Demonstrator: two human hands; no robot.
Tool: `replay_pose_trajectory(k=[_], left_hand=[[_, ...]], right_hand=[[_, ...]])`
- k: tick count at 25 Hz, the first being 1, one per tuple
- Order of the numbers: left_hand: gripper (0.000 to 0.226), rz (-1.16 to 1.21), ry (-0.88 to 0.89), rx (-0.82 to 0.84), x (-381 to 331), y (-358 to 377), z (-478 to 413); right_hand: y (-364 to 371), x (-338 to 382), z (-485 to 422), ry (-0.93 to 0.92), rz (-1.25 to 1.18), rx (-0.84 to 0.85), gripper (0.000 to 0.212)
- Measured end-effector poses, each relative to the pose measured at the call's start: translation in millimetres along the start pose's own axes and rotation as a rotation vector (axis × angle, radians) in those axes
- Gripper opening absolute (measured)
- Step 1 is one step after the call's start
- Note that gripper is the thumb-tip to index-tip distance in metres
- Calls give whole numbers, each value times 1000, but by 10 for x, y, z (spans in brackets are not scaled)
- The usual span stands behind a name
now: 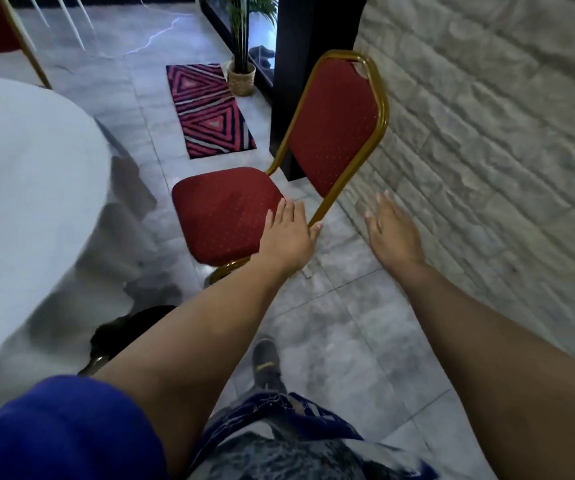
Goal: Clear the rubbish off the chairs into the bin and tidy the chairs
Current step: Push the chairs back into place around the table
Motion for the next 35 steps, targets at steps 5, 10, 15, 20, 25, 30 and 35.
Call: replay_pose_trajectory(k=[5, 10, 15, 20, 25, 30, 35], left_hand=[[69, 9, 2, -5, -511, -197, -1158], [69, 54, 29, 30, -1006, -161, -1907], [68, 102, -30, 1, -1465, -152, -2678], [71, 165, -136, -58, -1872, -51, -3293], [73, 273, -226, -160, -2307, -33, -3681], [78, 361, -314, -331, -2539, -5, -3864], [74, 380, -263, -447, -2611, -37, -3834]], right_hand=[[-87, -392, -1136, -34, 3, -7, 55], [-117, -799, -1884, -53, -8, -6, 54], [-118, -1275, -2926, -124, 15, 22, 55], [-113, -1422, -3913, -304, 23, 86, 56], [-54, -1467, -4728, -530, -37, 178, 56], [36, -1398, -5151, -710, -95, 283, 55], [51, -1420, -5311, -798, -95, 306, 57]])
Point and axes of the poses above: each hand's wrist, its own z-axis away from the middle knuckle, its own y-axis out of the palm, x = y × z, the point moved 6 cm from there along -z, towards the middle knuckle, and after that the axes turned 13 degrees about -y, right-handed, at the moved point
